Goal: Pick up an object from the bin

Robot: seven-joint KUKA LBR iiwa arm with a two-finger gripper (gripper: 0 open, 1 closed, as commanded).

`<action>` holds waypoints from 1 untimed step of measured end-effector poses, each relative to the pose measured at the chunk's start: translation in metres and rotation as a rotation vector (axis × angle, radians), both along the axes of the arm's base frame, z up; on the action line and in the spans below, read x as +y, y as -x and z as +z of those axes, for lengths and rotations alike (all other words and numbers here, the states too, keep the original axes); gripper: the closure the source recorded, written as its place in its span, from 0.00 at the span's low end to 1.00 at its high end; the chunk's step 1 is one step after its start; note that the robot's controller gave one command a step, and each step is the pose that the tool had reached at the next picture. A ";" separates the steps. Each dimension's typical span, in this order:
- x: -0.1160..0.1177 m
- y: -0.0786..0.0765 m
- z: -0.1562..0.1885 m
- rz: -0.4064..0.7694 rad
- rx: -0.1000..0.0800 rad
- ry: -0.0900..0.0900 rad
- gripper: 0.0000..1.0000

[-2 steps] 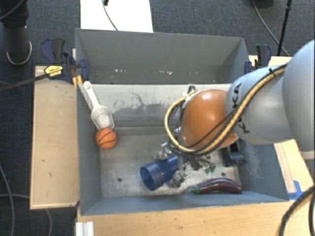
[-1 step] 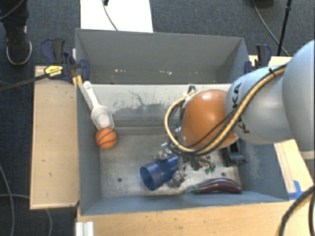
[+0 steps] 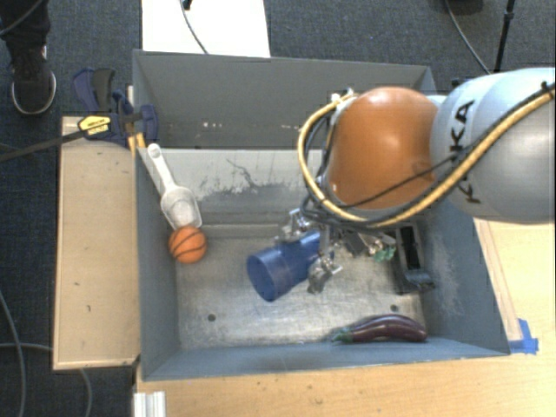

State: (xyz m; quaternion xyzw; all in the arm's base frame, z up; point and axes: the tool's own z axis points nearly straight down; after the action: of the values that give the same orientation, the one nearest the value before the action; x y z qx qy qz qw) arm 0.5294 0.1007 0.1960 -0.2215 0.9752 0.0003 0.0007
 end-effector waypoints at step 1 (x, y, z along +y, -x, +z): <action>0.000 0.000 0.000 -0.002 0.000 0.000 1.00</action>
Offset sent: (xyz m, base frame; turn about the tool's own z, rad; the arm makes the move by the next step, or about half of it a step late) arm 0.0126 0.0055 0.0931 -0.0057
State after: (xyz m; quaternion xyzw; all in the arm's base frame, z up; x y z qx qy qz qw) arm 0.5293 0.1006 0.1959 -0.2206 0.9754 0.0004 0.0005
